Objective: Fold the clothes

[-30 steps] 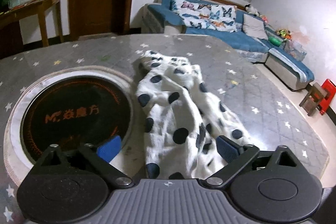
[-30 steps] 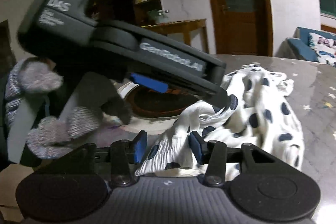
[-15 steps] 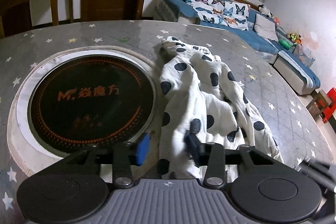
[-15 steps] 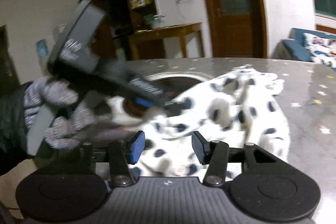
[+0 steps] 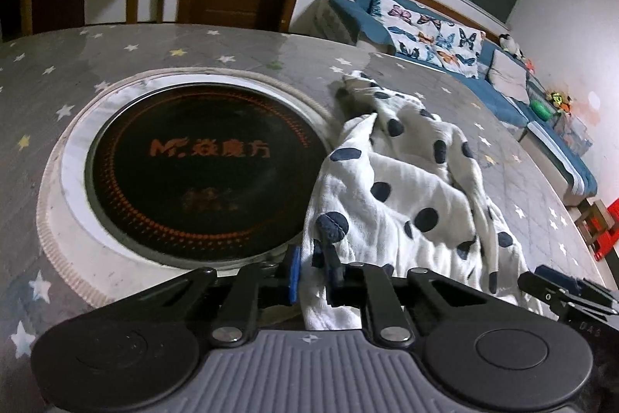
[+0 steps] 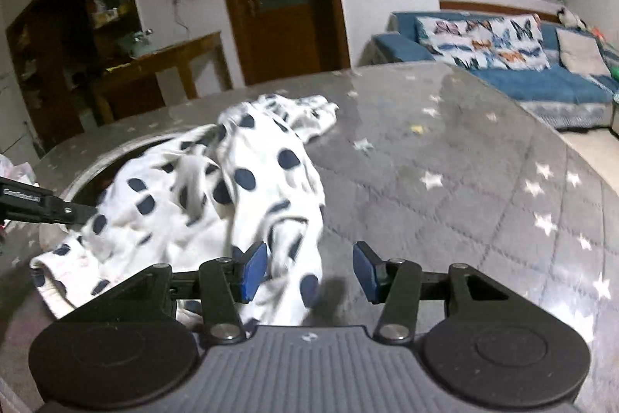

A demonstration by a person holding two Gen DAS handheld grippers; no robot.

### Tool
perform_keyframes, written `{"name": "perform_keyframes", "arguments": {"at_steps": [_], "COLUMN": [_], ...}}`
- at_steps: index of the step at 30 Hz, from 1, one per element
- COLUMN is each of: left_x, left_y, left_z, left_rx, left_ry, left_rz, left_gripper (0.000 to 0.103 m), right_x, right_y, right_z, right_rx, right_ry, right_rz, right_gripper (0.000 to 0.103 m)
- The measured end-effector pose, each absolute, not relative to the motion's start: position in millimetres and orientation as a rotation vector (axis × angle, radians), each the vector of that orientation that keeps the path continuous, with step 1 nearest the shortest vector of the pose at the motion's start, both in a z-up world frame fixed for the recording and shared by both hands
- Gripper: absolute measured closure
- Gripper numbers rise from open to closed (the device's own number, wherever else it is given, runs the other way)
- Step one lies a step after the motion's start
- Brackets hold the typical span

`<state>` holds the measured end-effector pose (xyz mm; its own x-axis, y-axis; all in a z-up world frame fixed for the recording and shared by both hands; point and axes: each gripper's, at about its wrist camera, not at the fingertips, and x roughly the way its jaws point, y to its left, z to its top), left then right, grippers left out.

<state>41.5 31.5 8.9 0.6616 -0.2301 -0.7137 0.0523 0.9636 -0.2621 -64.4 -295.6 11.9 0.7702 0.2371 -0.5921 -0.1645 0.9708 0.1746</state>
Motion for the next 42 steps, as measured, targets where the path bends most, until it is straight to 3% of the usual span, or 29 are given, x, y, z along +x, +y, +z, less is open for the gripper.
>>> {"name": "perform_keyframes", "arguments": {"at_steps": [8, 13, 16, 21, 29, 31, 33, 35, 38, 40, 42], "left_x": [33.4, 26.8, 21.6, 10.9, 5.9, 8.2, 9.9, 11.1, 16.3, 22.7, 29.8], "left_y": [47.9, 56.5, 59.9, 71.9, 78.9, 75.6, 70.5, 64.9, 57.2, 51.5, 45.4], "left_z": [2.6, -0.9, -3.6, -6.5, 2.3, 7.2, 10.5, 12.1, 11.0, 8.3, 3.9], "left_rx": [-0.249, -0.259, -0.259, -0.256, -0.262, -0.254, -0.243, -0.225, -0.203, -0.204, -0.193], "left_ry": [0.829, 0.831, 0.836, 0.843, 0.820, 0.803, 0.791, 0.786, 0.787, 0.804, 0.819], "left_rz": [-0.123, -0.100, -0.090, -0.048, -0.052, -0.072, -0.088, -0.089, -0.099, -0.117, -0.114], "left_gripper": [0.097, 0.099, 0.100, 0.101, 0.098, 0.097, 0.083, 0.056, 0.050, 0.048, 0.048], "right_x": [-68.4, -72.5, -74.9, -82.3, -94.2, -94.1, -93.1, -92.1, -87.3, -82.7, -78.2], "right_y": [-289.0, -286.3, -284.7, -289.1, -308.9, -311.6, -312.9, -314.3, -315.2, -314.5, -313.7], "right_z": [6.1, 8.0, 9.1, 16.8, 18.9, 20.0, 22.1, 24.2, 25.1, 22.7, 20.4], "right_rx": [0.117, 0.108, 0.102, 0.069, 0.073, 0.094, 0.107, 0.119, 0.135, 0.141, 0.146], "right_ry": [0.683, 0.685, 0.687, 0.677, 0.708, 0.703, 0.689, 0.674, 0.665, 0.669, 0.673], "right_rz": [0.254, 0.276, 0.290, 0.274, 0.241, 0.240, 0.238, 0.237, 0.243, 0.246, 0.249], "right_gripper": [0.060, 0.087, 0.095, 0.098, 0.097, 0.093, 0.086, 0.086, 0.074, 0.061, 0.061]}}
